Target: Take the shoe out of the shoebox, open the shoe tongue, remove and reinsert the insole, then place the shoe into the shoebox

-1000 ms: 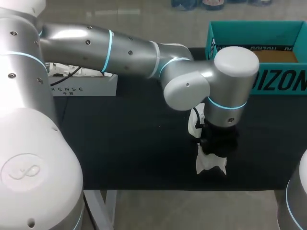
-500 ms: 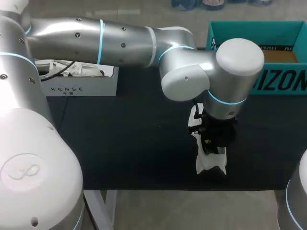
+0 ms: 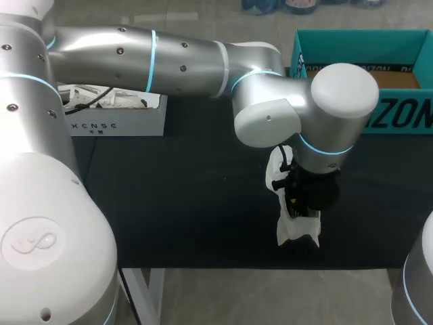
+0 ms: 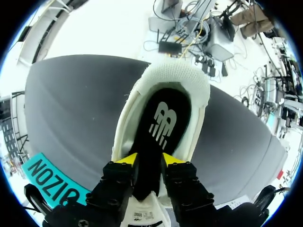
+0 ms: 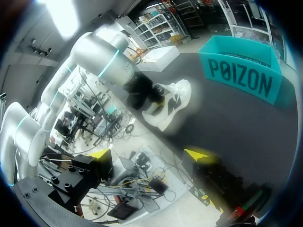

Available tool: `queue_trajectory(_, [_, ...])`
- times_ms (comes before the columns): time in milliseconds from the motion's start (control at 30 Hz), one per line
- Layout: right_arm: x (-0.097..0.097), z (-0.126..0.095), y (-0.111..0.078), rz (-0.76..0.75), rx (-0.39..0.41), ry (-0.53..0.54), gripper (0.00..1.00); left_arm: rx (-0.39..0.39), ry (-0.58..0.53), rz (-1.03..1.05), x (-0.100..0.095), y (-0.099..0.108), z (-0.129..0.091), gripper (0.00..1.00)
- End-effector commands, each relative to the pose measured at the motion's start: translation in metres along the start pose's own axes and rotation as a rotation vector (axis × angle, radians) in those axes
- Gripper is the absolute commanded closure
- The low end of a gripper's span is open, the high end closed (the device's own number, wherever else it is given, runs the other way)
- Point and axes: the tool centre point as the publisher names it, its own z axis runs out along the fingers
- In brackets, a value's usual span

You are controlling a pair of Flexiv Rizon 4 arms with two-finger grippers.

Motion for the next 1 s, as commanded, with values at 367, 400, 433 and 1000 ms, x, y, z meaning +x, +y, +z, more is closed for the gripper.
queue_trajectory(367, [0.008, 0.001, -0.005, 0.0, -0.009, -0.272, 0.0, 0.028, -0.016, -0.067, 0.031, -0.007, -0.001, 0.0])
queue_trajectory(400, [0.008, 0.001, -0.005, 0.0, -0.009, -0.272, 0.0, 0.027, -0.019, -0.07, 0.031, -0.006, -0.002, 0.0])
queue_trajectory(433, [0.008, 0.001, -0.005, 0.0, -0.009, -0.272, 0.0, 0.025, -0.023, -0.07, 0.031, -0.006, -0.003, 0.0])
queue_trajectory(1000, [0.008, 0.001, -0.005, 0.0, -0.009, -0.272, 0.0, -0.08, -0.09, -0.076, 0.033, 0.002, -0.083, 0.0])
